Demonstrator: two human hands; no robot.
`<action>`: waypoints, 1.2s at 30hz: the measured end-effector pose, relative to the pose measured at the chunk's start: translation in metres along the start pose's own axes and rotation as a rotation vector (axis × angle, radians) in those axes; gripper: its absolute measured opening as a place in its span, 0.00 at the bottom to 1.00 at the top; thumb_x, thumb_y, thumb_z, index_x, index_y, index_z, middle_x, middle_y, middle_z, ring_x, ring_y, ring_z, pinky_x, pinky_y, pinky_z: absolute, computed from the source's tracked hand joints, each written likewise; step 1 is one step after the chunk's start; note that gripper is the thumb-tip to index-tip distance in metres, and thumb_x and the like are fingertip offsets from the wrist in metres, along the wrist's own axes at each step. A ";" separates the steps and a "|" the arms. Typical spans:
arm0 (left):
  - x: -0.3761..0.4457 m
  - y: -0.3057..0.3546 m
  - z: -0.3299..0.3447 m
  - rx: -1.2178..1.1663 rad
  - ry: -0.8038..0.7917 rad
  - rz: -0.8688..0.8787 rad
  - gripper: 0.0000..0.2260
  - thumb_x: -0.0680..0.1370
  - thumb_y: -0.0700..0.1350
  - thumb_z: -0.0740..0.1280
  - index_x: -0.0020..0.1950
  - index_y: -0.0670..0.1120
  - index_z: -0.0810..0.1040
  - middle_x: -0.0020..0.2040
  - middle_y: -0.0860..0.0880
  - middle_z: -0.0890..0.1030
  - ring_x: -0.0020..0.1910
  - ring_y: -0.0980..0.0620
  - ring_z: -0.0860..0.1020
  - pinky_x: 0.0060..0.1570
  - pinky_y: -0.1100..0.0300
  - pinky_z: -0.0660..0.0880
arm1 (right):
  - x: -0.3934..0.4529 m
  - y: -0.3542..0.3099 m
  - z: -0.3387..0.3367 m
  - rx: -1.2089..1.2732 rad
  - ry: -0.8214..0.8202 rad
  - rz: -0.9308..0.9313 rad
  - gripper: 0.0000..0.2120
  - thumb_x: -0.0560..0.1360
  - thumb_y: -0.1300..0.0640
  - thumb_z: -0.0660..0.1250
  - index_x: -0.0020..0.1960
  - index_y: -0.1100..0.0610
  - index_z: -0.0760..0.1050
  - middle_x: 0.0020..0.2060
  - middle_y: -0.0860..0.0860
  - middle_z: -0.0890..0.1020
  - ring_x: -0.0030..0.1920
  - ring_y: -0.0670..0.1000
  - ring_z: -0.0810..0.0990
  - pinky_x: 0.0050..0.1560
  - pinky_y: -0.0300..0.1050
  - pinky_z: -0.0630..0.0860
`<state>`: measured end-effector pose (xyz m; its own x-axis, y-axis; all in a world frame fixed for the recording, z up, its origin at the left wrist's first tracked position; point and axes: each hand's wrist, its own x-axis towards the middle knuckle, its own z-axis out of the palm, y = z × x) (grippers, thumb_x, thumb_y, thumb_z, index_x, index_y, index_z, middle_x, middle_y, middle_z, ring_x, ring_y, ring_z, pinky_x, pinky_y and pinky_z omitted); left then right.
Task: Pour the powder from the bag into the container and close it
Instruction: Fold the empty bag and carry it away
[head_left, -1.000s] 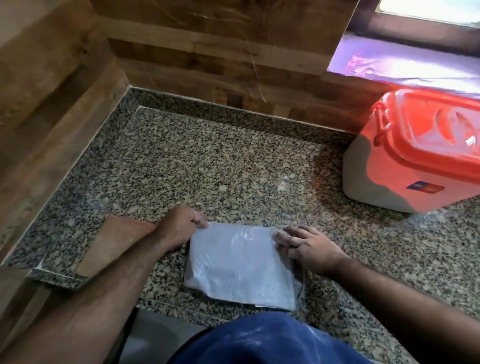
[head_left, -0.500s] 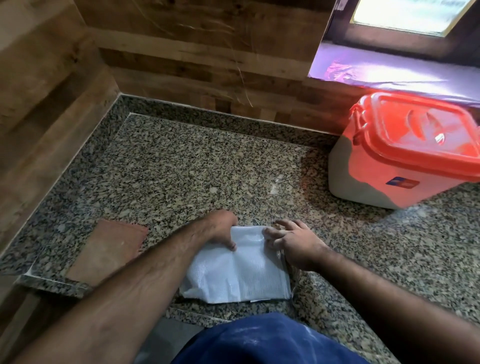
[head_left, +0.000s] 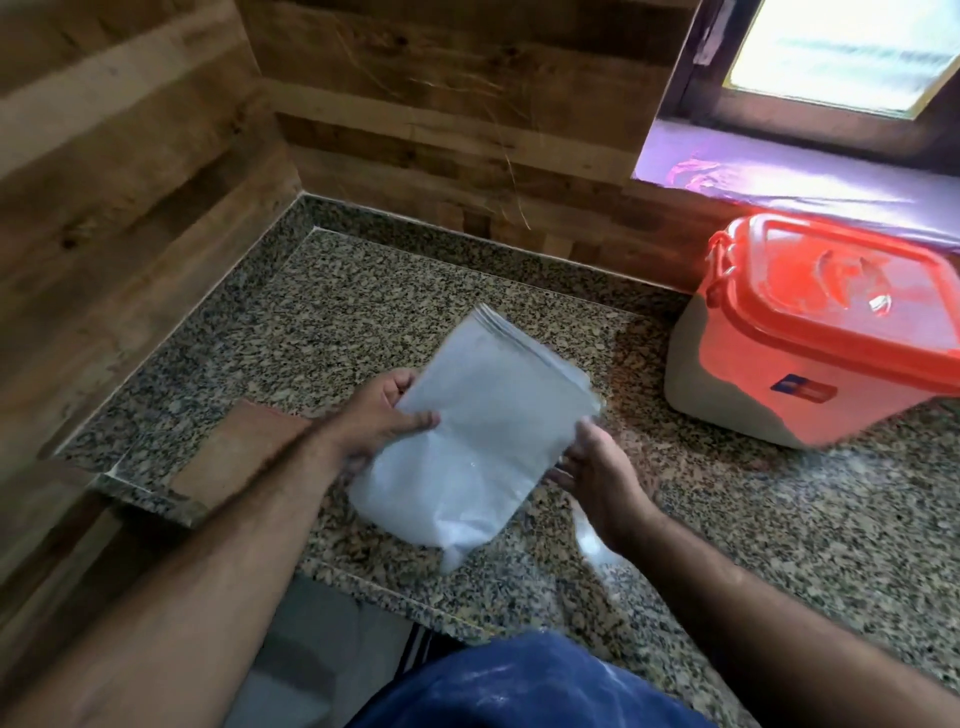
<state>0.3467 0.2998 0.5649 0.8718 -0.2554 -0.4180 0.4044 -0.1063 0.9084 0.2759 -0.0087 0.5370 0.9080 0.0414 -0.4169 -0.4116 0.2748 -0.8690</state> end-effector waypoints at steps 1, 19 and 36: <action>-0.007 -0.002 0.012 -0.058 0.072 0.045 0.17 0.77 0.34 0.77 0.64 0.43 0.80 0.57 0.43 0.89 0.59 0.39 0.87 0.50 0.48 0.86 | 0.000 -0.003 0.004 0.013 -0.072 0.022 0.34 0.67 0.37 0.83 0.65 0.54 0.80 0.62 0.59 0.86 0.63 0.64 0.85 0.59 0.57 0.81; -0.233 -0.104 0.137 -0.440 0.543 0.144 0.18 0.78 0.26 0.71 0.57 0.46 0.90 0.56 0.43 0.90 0.53 0.46 0.89 0.46 0.51 0.87 | -0.075 -0.017 -0.008 -0.262 -0.691 0.155 0.19 0.77 0.78 0.64 0.61 0.64 0.83 0.58 0.64 0.86 0.58 0.66 0.85 0.57 0.64 0.84; -0.457 -0.239 0.178 -0.723 1.144 0.005 0.12 0.79 0.31 0.67 0.47 0.42 0.89 0.55 0.43 0.89 0.56 0.41 0.85 0.57 0.47 0.81 | -0.228 0.092 0.108 -0.577 -1.019 0.675 0.14 0.76 0.64 0.66 0.58 0.67 0.84 0.41 0.61 0.87 0.36 0.57 0.87 0.33 0.49 0.86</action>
<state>-0.1978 0.2711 0.5404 0.4701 0.7197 -0.5109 0.1452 0.5079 0.8491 0.0390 0.1105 0.5808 0.0672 0.7647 -0.6409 -0.5419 -0.5113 -0.6670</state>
